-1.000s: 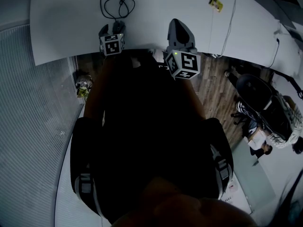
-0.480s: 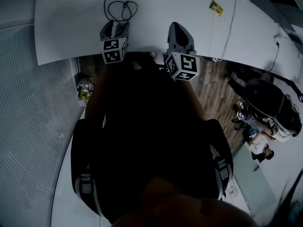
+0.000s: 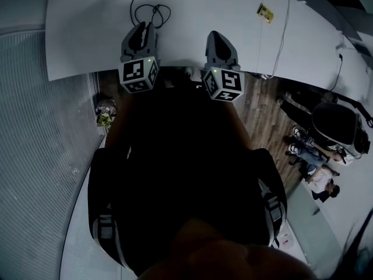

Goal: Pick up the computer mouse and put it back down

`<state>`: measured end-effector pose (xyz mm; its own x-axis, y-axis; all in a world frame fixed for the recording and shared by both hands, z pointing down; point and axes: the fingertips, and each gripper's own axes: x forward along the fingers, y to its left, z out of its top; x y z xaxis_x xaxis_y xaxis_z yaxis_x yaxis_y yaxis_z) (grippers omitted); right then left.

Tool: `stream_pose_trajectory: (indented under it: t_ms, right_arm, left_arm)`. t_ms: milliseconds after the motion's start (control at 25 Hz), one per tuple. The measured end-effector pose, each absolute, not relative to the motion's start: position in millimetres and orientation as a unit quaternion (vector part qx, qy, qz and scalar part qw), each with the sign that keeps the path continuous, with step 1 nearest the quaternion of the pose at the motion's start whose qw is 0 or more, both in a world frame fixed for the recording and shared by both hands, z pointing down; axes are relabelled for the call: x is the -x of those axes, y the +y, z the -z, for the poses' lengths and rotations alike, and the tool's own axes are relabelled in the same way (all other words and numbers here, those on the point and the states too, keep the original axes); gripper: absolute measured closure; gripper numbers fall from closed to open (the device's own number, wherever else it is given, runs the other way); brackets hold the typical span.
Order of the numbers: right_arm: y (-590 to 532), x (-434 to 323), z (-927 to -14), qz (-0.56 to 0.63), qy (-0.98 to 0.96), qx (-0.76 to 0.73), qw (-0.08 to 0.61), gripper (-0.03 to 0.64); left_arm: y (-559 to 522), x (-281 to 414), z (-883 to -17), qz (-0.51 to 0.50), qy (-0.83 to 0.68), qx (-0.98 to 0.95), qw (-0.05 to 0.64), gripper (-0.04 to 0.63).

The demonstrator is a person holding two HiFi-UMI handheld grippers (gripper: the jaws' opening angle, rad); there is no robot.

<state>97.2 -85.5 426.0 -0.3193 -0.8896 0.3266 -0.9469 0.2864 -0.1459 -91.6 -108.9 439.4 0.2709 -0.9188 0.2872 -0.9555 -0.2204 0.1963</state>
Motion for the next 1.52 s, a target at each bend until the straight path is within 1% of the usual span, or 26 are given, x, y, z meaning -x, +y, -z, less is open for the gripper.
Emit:
stream_pose_trajectory:
  t_ms: [120,360,480,640,1000,1520]
  right_arm:
    - [-83.2,-95.3,-425.1,-0.159,-0.798,-0.574,0.091,0.617]
    - [-80.4,-94.3,-420.0,-0.159,-0.8,-0.573,0.084,0.617]
    - [-78.2,-93.6,-419.7,-0.16,-0.801,-0.571,0.083,0.617]
    - [-75.0,-91.6,-419.7,-0.159,-0.804,-0.566,0.085,0.617]
    - [-73.9,-86.2,-415.8,-0.15,-0.813,-0.556,0.079,0.617]
    - [-77.2,-81.2,-420.4,-0.151,-0.818,-0.548,0.09,0.617]
  left_arm:
    - [-104.0,93.0,-421.5,-0.04,-0.606,-0.779,0.153,0.559]
    - [-90.8,92.7,-384.6,-0.007,-0.614,-0.776,0.145,0.584]
    - [-84.5,94.5,-373.0,0.002,-0.621,-0.774,0.123,0.589]
    - [-78.6,94.1,-371.7,-0.013,-0.627,-0.773,0.098,0.589]
    - [-73.8,89.8,-375.4,-0.008,-0.622,-0.776,0.105,0.589]
    - [-76.9,91.9,-379.1,-0.01,-0.624,-0.774,0.11,0.589]
